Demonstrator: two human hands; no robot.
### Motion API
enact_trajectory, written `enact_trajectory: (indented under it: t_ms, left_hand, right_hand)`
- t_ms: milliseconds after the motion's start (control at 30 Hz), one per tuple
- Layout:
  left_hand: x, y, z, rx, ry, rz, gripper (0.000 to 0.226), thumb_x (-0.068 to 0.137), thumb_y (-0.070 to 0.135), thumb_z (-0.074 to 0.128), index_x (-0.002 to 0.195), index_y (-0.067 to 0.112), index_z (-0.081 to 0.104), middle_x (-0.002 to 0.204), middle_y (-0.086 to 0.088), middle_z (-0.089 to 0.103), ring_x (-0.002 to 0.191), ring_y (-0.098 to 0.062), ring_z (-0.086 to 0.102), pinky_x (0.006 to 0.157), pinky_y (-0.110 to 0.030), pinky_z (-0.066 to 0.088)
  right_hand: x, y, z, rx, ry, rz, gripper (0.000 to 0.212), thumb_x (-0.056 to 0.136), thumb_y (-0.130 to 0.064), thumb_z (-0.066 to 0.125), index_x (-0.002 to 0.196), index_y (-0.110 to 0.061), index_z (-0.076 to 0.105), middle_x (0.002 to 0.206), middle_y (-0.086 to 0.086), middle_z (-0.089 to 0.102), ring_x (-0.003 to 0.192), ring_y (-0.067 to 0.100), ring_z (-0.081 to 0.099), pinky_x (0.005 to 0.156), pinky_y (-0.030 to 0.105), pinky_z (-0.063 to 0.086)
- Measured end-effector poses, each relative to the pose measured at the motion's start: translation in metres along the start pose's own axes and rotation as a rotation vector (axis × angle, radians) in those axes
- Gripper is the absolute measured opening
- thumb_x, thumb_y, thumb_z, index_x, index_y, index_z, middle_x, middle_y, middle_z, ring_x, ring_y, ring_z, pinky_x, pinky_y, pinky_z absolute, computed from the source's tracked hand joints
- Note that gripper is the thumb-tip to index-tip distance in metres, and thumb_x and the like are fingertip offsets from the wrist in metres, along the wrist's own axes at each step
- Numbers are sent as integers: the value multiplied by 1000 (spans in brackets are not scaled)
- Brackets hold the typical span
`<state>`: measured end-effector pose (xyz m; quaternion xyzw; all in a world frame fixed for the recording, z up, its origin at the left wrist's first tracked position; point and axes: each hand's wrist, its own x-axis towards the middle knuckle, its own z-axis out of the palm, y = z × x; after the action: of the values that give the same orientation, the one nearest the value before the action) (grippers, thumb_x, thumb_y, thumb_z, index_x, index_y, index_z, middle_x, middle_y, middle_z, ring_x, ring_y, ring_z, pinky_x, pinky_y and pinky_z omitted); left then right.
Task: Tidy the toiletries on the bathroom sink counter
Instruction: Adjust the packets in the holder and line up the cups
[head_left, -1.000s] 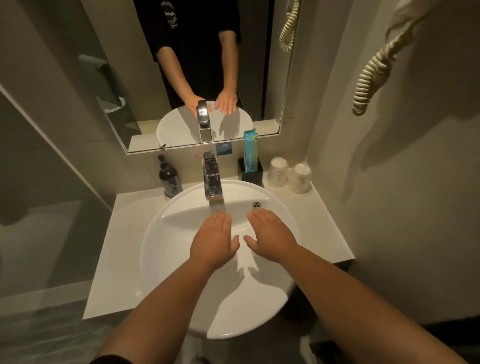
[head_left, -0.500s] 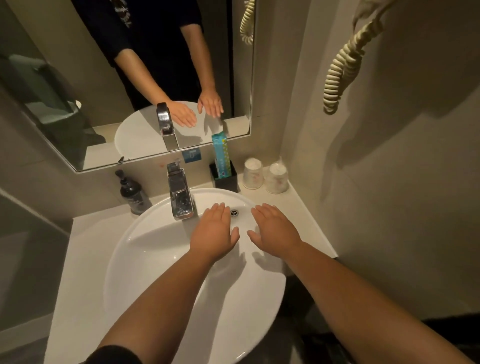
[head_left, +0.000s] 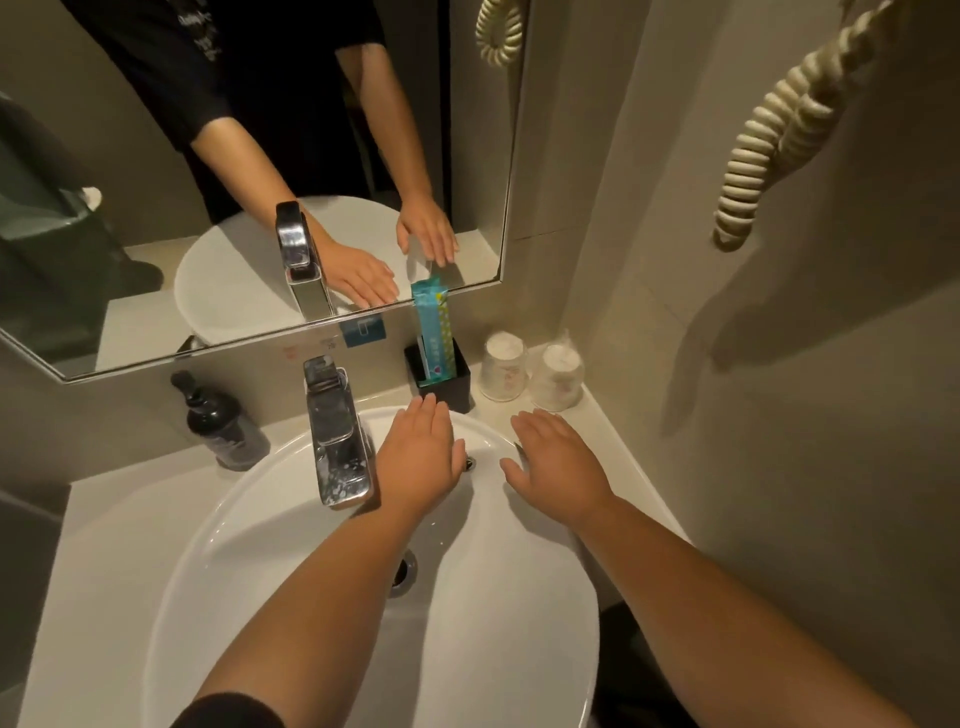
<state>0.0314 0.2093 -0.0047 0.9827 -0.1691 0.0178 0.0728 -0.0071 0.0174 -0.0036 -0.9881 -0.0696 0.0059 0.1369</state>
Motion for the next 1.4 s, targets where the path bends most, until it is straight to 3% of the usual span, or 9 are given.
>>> enact_trajectory:
  t_ms: [233, 367, 533, 733, 867, 1000, 1400]
  left_hand:
    - [10, -4, 21, 19, -9, -50, 61, 97, 39, 35, 145, 2, 29, 154, -18, 24, 144, -30, 17, 118, -41, 14]
    - [9, -5, 30, 35, 40, -29, 58, 96, 37, 42, 138, -2, 42, 147, -22, 38, 139, -34, 31, 115, -44, 25]
    - [10, -5, 35, 76, 48, -25, 61, 94, 40, 30, 134, -3, 48, 140, -22, 47, 134, -35, 39, 110, -45, 29]
    - [11, -6, 36, 72, 59, -21, 60, 93, 38, 32, 130, -5, 52, 137, -24, 50, 130, -37, 44, 106, -47, 37]
    - [11, -6, 37, 75, 57, -11, 59, 93, 38, 33, 129, -5, 52, 136, -25, 50, 130, -37, 44, 106, -46, 39]
    - [12, -7, 38, 80, 47, -10, 59, 94, 38, 32, 130, -5, 51, 137, -25, 49, 131, -37, 43, 105, -47, 40]
    - [12, -6, 38, 76, 45, 1, 57, 94, 36, 35, 129, -6, 51, 136, -26, 49, 130, -38, 44, 104, -48, 41]
  right_hand:
    - [32, 14, 8, 78, 52, -15, 58, 92, -43, 48, 141, -13, 40, 147, 7, 43, 139, 22, 32, 117, 35, 23]
    - [42, 24, 13, 118, 68, -9, 57, 92, -44, 48, 141, -16, 40, 147, 4, 43, 139, 21, 32, 115, 34, 26]
    - [61, 33, 11, 134, 90, -28, 53, 92, -39, 50, 139, -15, 43, 144, 3, 47, 136, 21, 35, 112, 34, 28]
    - [106, 7, 15, 91, 78, -156, 46, 92, -32, 53, 137, -21, 46, 141, 3, 49, 125, 24, 47, 99, 36, 42]
    - [128, -10, 23, 68, 12, -197, 40, 94, -25, 53, 134, -24, 49, 128, 7, 57, 108, 26, 58, 86, 37, 52]
    - [133, -11, 26, 74, 13, -189, 36, 94, -25, 52, 129, -22, 54, 117, 9, 61, 98, 28, 62, 79, 38, 53]
    - [131, -18, 27, 95, -2, -199, 33, 96, -26, 50, 128, -22, 56, 118, 8, 61, 99, 27, 62, 82, 39, 54]
